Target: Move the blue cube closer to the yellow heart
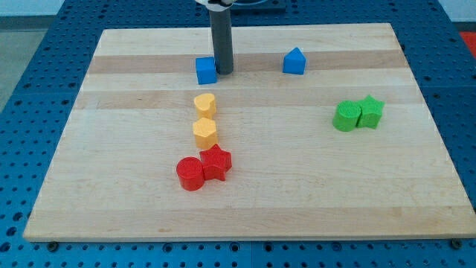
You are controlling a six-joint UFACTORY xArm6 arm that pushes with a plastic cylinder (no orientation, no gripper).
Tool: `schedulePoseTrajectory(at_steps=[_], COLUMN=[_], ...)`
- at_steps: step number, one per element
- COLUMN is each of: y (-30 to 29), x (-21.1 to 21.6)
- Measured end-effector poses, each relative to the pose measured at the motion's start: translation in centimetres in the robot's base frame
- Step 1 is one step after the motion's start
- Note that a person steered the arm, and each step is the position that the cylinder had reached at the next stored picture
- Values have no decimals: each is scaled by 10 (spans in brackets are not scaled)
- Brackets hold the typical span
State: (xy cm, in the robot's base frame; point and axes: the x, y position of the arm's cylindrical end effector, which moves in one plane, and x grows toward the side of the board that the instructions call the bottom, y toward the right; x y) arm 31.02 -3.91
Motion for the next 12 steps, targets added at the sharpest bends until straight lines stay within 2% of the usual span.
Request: schedulePoseTrajectory(at_steps=[1,3,5,10,12], y=[20,-25,-54,-54,-31], x=[-29,-32,-21,3,3])
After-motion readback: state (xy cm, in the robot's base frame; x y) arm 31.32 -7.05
